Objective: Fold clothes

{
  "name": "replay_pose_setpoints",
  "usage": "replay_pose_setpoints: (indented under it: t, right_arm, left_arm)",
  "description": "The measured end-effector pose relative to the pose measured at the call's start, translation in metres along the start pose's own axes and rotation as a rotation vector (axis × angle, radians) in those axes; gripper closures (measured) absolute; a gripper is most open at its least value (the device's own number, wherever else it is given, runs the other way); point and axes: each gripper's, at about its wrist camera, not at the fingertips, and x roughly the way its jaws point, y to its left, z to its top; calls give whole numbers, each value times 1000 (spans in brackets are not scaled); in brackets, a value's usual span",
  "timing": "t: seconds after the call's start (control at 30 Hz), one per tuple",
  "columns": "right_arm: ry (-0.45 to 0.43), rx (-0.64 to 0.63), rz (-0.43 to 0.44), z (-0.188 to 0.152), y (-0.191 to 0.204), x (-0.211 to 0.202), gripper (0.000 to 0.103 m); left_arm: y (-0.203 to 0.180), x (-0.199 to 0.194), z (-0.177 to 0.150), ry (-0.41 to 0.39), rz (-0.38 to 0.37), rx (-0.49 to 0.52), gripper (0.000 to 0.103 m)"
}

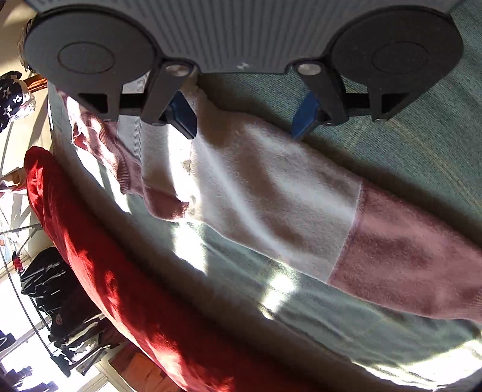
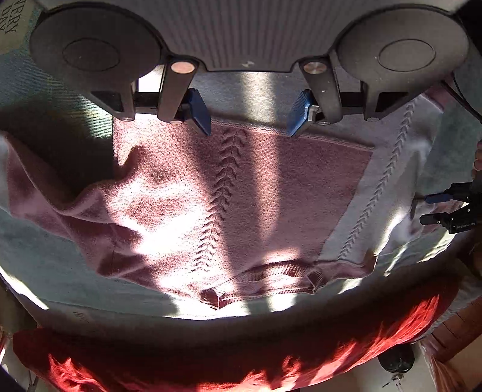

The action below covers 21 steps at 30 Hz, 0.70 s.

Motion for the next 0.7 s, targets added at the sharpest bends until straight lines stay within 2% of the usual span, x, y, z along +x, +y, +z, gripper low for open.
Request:
replay_pose_setpoints:
  t: [0.07,0.13,0.17,0.2,0.23,0.27,0.37,0.43,0.6,0.7]
  right_arm:
    - [3,0,-8,-1,1,0,40]
    - [7,5,-13,-2,1,0,40]
    - [7,9,-13,-2,1,1,40]
    - [7,11,-12,-2,2,1,40]
    - [6,12,-12,-2,3,1,40]
    - [5,6,-13,-1,5,1,40]
    - [-1,-21,-18,1,10,-1,40]
    - [-3,-35,-18,1,12,-3,39]
    - [1,-55,-15,2,18,-2,38]
    - [1,-70,12,3,27,2,38]
  left_arm:
    - [6,9,0,-12,1,-46,35]
    - [-1,12,-1,-40,37,-11,38]
    - [-6,14,-2,-56,61,12,49]
    - [-8,16,-2,-71,88,31,72]
    - [-10,15,0,-87,120,44,85]
    - [-10,14,2,-103,149,62,93]
    - [-12,6,11,-152,226,139,94]
    - [-13,-1,17,-165,245,180,94]
    - [-31,-21,6,-93,160,230,91]
    - [-64,-29,-18,-72,50,376,82]
